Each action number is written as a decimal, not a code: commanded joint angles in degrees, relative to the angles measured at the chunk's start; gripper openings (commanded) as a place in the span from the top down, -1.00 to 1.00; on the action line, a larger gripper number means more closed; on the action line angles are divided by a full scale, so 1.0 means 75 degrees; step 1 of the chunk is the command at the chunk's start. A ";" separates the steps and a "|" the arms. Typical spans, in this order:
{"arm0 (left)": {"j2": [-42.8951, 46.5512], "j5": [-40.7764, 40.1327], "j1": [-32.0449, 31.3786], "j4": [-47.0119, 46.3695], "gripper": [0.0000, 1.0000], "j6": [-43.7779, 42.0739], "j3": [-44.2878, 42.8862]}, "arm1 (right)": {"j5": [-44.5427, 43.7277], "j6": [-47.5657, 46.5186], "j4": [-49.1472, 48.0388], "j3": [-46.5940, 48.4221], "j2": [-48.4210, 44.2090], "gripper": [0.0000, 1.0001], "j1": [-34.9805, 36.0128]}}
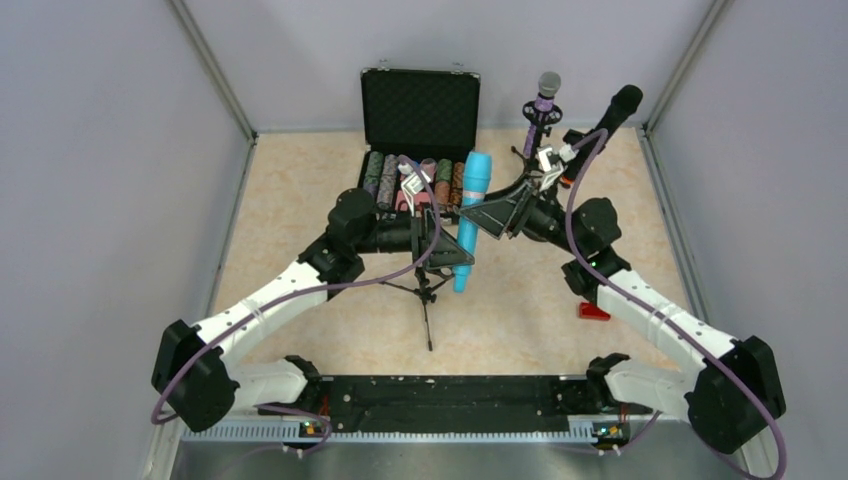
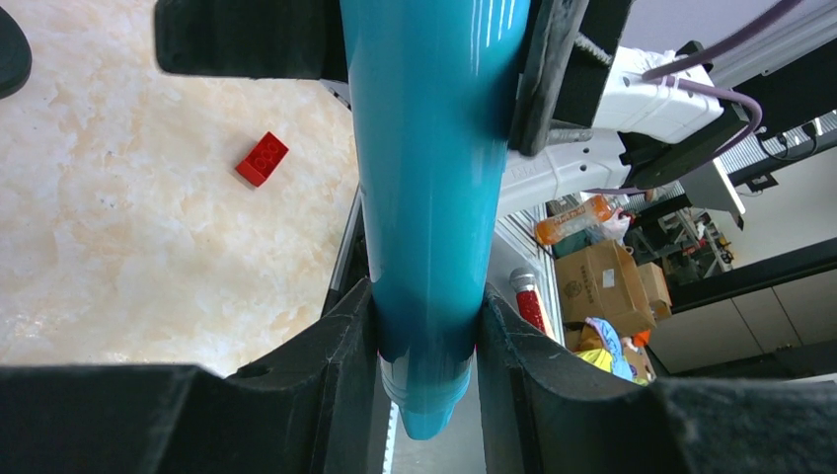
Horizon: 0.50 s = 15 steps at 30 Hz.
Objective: Attach the microphones to the stand
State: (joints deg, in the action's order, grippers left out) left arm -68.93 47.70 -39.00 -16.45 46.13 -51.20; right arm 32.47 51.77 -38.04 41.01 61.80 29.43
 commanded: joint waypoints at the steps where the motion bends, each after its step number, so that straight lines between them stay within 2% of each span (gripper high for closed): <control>1: 0.0198 0.0344 0.0010 -0.0304 1.00 -0.0058 -0.0041 | 0.0782 0.0502 -0.0952 0.0485 0.0382 -0.37 -0.0068; 6: 0.0108 0.0590 0.0008 0.0084 1.00 -0.0226 -0.0188 | 0.1080 0.0963 -0.1536 0.0542 0.0626 -0.28 -0.0068; 10: 0.0259 0.0404 0.0009 0.0418 1.00 -0.0501 -0.0228 | 0.1090 0.1042 -0.1726 0.0489 0.0539 0.02 -0.0097; 15: 0.0362 0.0227 0.0008 0.0640 1.00 -0.0650 -0.0262 | 0.1025 0.0959 -0.1992 0.0253 0.0351 0.99 -0.0139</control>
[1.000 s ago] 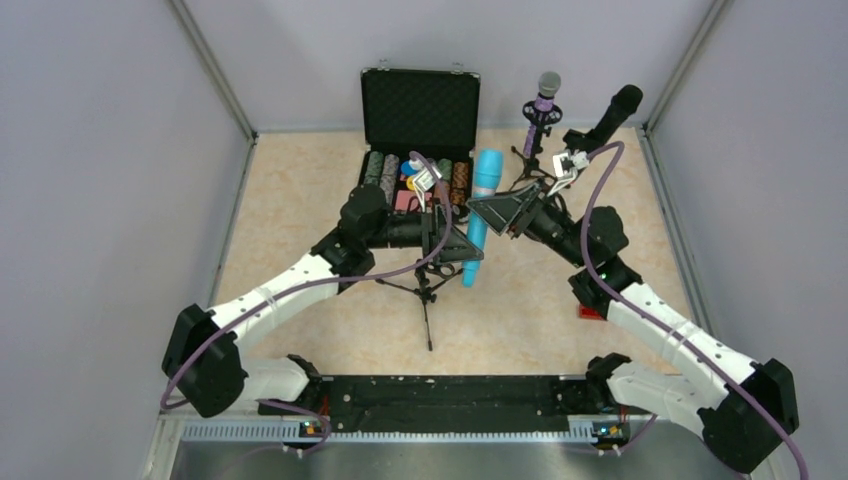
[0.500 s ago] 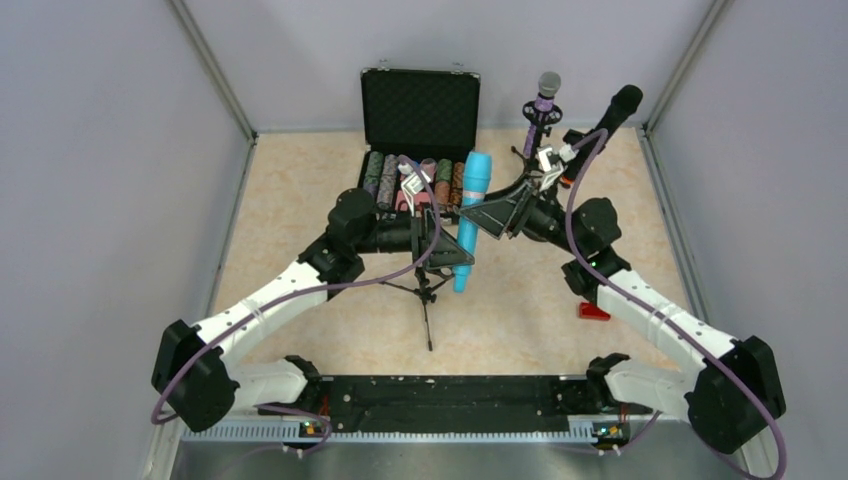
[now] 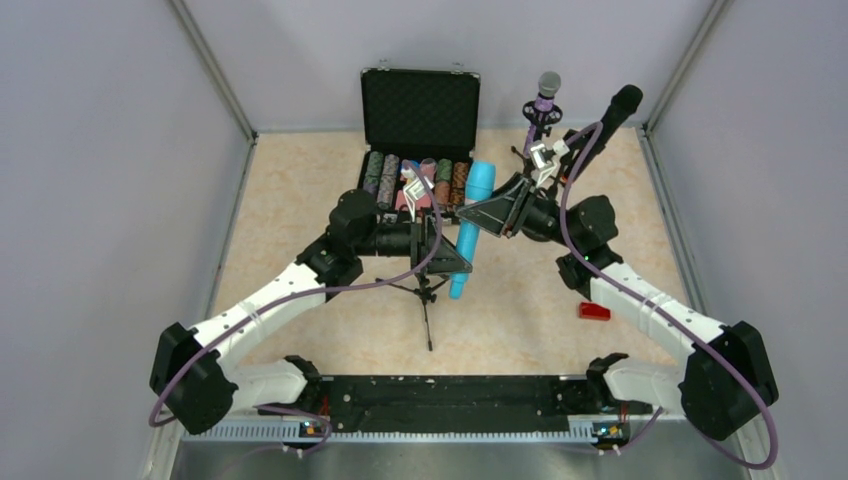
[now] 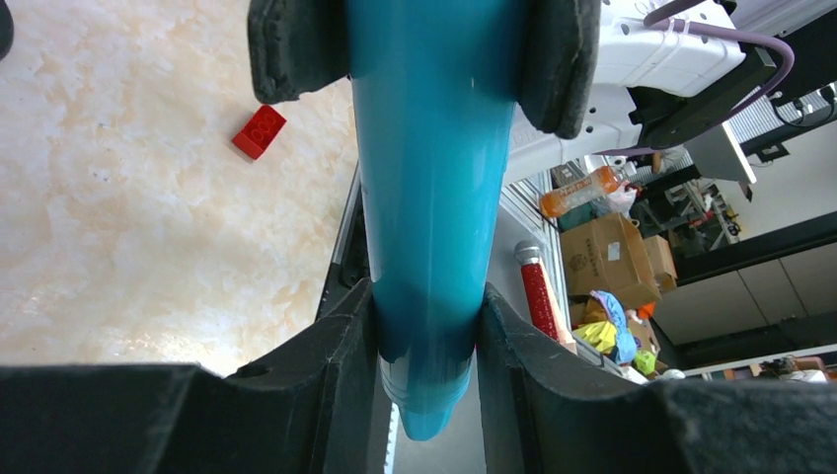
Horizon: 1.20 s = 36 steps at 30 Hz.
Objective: Attach the microphones to the stand
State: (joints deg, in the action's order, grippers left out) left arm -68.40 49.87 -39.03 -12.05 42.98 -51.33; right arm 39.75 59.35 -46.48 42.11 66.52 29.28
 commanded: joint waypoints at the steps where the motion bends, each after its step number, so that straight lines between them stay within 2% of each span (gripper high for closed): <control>1: 0.0307 -0.0072 0.0009 0.0104 1.00 -0.0265 -0.0266 | 0.0037 -0.0072 -0.0888 0.0047 -0.0315 1.00 -0.0127; 5: 0.0314 -0.0267 0.0011 0.0238 0.99 -0.0380 -0.0293 | -0.0019 -0.0240 -0.0853 -0.0050 -0.0426 1.00 -0.0130; 6: 0.0319 -0.0317 0.0012 0.0239 0.82 -0.0388 -0.0298 | -0.0030 -0.0314 -0.0787 -0.0064 -0.0464 1.00 -0.0130; 7: 0.0311 -0.0348 0.0006 0.0226 0.30 -0.0397 -0.0304 | -0.0071 -0.0398 -0.0668 -0.0076 -0.0517 1.00 -0.0130; 8: 0.0293 -0.0351 0.0002 0.0211 -0.31 -0.0405 -0.0304 | -0.0114 -0.0519 -0.0541 -0.0091 -0.0574 1.00 -0.0127; 9: 0.0269 -0.0345 0.0005 0.0169 -0.59 -0.0383 -0.0324 | -0.0202 -0.0638 -0.0386 -0.0113 -0.0642 1.00 -0.0129; 12: 0.0203 -0.0451 0.0016 -0.0189 -0.86 -0.0214 -0.0339 | -0.0409 -0.0991 -0.0102 -0.0251 -0.0873 1.00 -0.0128; 17: -0.0119 -0.0657 0.0035 -0.1352 -0.93 0.0404 -0.0492 | -0.0832 -0.1493 0.0279 -0.0493 -0.1369 1.00 -0.0129; 22: -0.0424 -0.1037 0.0176 -0.1525 -0.93 0.0492 -0.0967 | -0.1212 -0.1991 0.0842 -0.0588 -0.1824 1.00 -0.0129; 29: -0.0613 -0.1725 0.0584 -0.0669 -0.93 -0.0114 -0.1841 | -0.1409 -0.2352 0.0881 -0.0773 -0.2266 1.00 -0.0129; 36: -0.0621 -0.2233 0.1683 -0.0086 -0.89 0.0053 -0.2030 | -0.1324 -0.2355 0.0661 -0.0895 -0.2310 1.00 -0.0130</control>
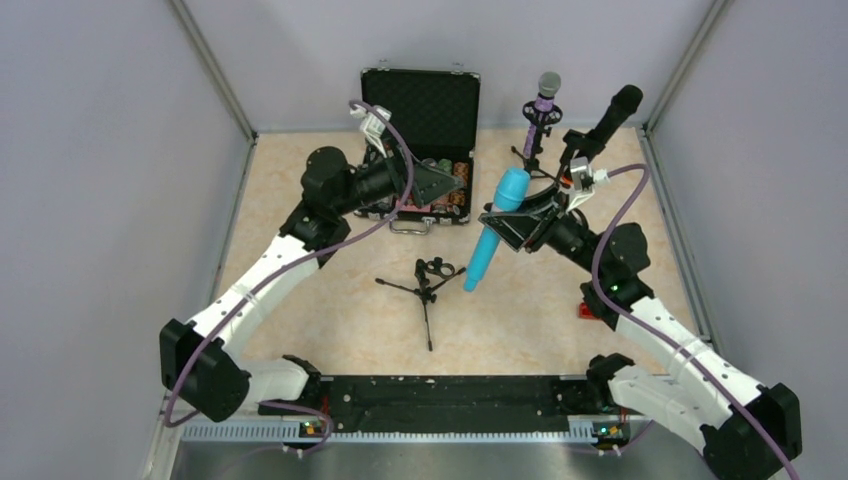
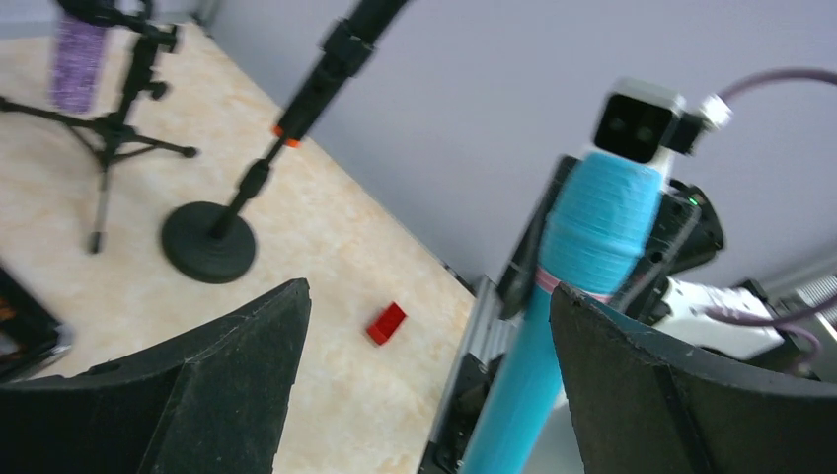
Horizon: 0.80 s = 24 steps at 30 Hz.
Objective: Attach the microphones to the stand
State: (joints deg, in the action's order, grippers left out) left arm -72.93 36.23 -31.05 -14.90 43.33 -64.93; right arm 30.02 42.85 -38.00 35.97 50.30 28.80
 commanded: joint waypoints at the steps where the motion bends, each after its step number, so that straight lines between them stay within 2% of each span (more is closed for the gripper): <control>1: 0.0018 -0.0518 0.0780 0.0471 -0.87 -0.0001 -0.0218 | -0.0005 -0.0139 -0.0537 -0.0082 -0.0122 1.00 -0.0066; 7: 0.0426 -0.1880 0.1526 0.2331 -0.88 -0.0601 -0.0181 | 0.0048 -0.0111 -0.0630 0.0023 0.0091 1.00 -0.0066; 14: 0.1001 -0.3680 0.1725 0.3893 -0.87 -0.1558 0.0167 | 0.0169 -0.0059 -0.0755 0.0167 0.0398 1.00 -0.0064; 20: 0.1484 -0.4401 0.1726 0.4500 -0.87 -0.2198 0.0791 | -0.0101 0.0068 -0.0860 0.0350 0.0535 1.00 -0.0066; 24: 0.1816 -0.4155 0.1726 0.4390 -0.88 -0.2372 0.1296 | -0.0147 -0.0033 -0.0952 0.0508 0.0628 1.00 -0.0066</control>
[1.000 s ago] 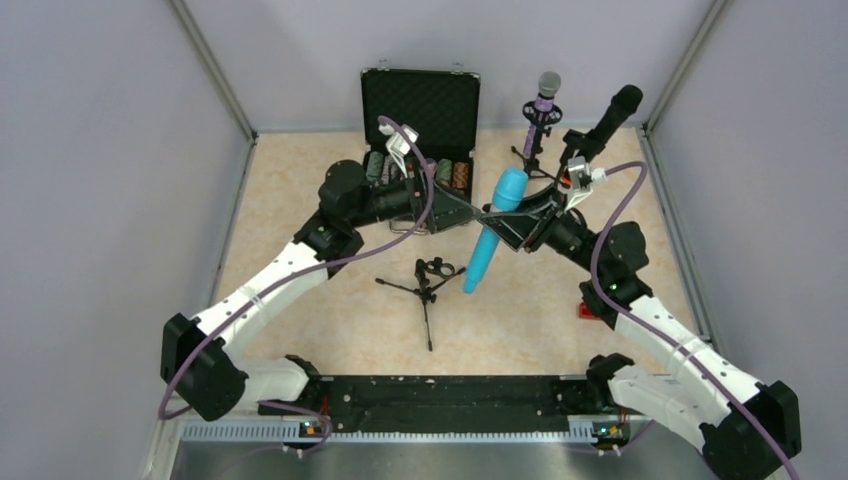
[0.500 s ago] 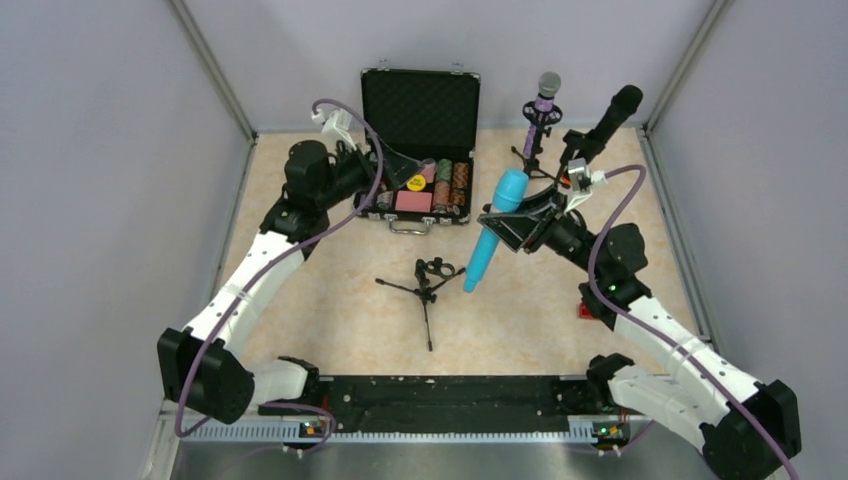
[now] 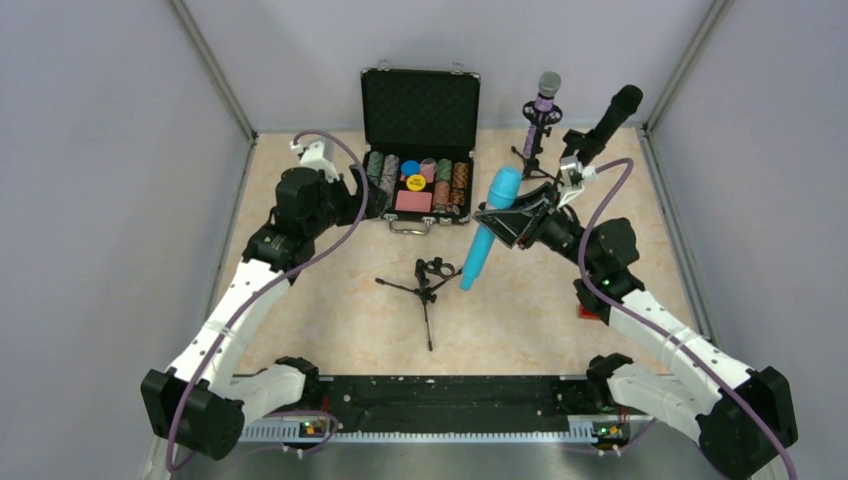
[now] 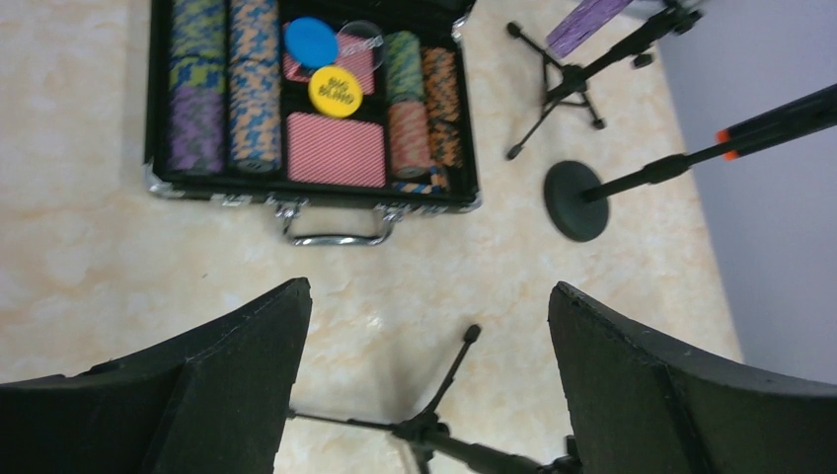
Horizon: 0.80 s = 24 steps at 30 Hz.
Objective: Attach the microphones to the stand
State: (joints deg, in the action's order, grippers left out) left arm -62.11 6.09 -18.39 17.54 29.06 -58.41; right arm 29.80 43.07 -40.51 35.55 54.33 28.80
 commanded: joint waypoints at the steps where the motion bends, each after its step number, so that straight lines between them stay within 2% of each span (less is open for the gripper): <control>1: 0.0450 0.0043 0.0038 -0.0011 -0.88 -0.0510 0.0555 | -0.0084 -0.0105 -0.0608 0.0624 0.0128 1.00 -0.0066; 7: 0.0971 0.0802 0.0044 -0.0735 -0.89 -0.0529 0.1249 | 0.0000 -0.0287 -0.0694 0.0884 0.0437 1.00 -0.0056; 12: 0.1376 0.0985 0.0044 -0.1308 -0.89 -0.0588 0.1667 | -0.0822 -0.0443 -0.0348 0.1048 0.0606 1.00 0.0066; 19: 0.1477 0.1034 0.0038 -0.1299 -0.89 -0.0611 0.1680 | -0.2025 -0.1932 0.0873 0.1683 0.0762 1.00 0.0958; 24: 0.1420 0.1157 0.0043 -0.1274 -0.89 -0.0463 0.1641 | -0.2585 -0.2649 0.1290 0.1862 0.0788 1.00 0.1513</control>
State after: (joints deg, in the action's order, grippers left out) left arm -51.90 13.34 -18.35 11.09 25.19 -45.63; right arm 15.97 30.06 -32.67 46.02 60.34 37.41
